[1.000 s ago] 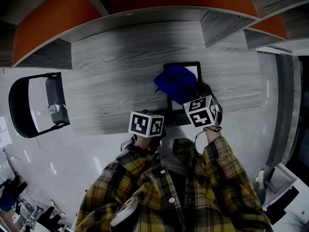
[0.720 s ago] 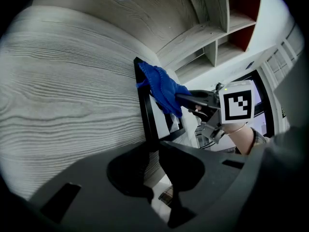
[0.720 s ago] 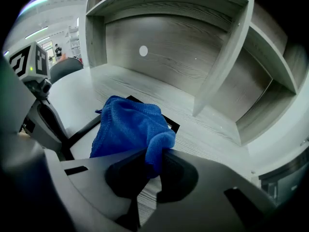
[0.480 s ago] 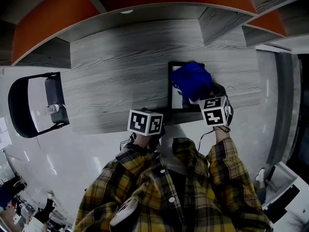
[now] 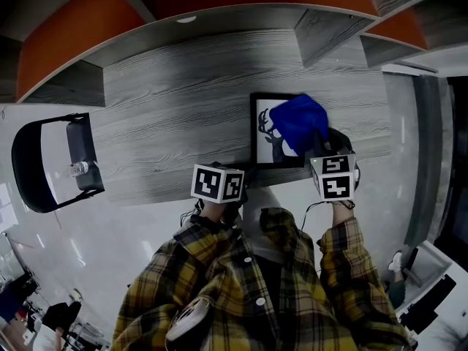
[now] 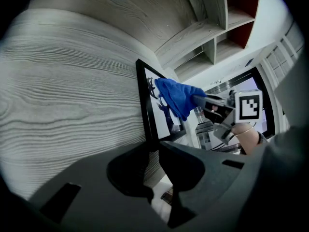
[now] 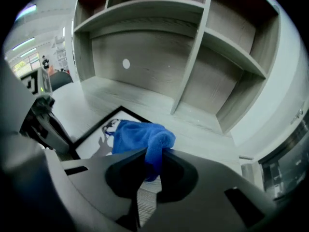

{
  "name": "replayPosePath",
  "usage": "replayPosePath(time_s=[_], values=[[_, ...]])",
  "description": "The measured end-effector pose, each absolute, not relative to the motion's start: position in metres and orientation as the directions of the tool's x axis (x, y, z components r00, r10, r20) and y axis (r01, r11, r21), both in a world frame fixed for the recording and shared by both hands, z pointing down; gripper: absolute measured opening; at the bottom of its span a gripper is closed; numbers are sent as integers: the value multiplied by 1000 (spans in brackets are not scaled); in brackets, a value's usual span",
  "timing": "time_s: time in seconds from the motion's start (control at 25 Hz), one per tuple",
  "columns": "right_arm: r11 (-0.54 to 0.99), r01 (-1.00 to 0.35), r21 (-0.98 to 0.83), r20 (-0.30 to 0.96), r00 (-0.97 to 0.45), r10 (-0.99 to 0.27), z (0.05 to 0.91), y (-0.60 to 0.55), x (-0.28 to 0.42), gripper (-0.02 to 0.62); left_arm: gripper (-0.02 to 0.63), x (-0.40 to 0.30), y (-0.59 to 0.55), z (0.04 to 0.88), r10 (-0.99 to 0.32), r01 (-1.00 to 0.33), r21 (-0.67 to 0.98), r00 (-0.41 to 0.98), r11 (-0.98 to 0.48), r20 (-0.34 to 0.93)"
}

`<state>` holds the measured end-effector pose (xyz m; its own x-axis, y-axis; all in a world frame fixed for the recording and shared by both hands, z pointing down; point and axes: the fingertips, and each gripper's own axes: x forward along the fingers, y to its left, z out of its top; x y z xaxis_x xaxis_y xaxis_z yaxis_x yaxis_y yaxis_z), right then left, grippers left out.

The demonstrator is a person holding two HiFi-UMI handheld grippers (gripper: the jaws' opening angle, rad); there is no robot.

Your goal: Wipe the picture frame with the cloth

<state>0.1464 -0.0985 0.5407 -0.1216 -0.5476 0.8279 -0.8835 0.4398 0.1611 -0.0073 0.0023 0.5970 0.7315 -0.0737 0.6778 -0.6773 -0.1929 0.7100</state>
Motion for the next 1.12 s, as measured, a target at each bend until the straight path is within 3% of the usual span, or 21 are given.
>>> replayPosePath(time_s=[0.28, 0.52, 0.76, 1.12], values=[[571, -818, 72, 685, -375, -624, 441, -103, 48, 41, 67, -6, 3, 596, -60, -678, 707, 729, -201, 682], [614, -778, -134, 672, -527, -521, 444, -81, -2, 41, 67, -6, 3, 595, -58, -674, 708, 732, -210, 679], [549, -811, -200, 841, -429, -328, 551, -32, 14, 41, 67, -6, 2, 596, -62, -667, 713, 739, -217, 671], [539, -840, -60, 900, -278, -334, 577, -24, 50, 41, 66, -7, 2, 596, -70, -663, 715, 742, -222, 667]])
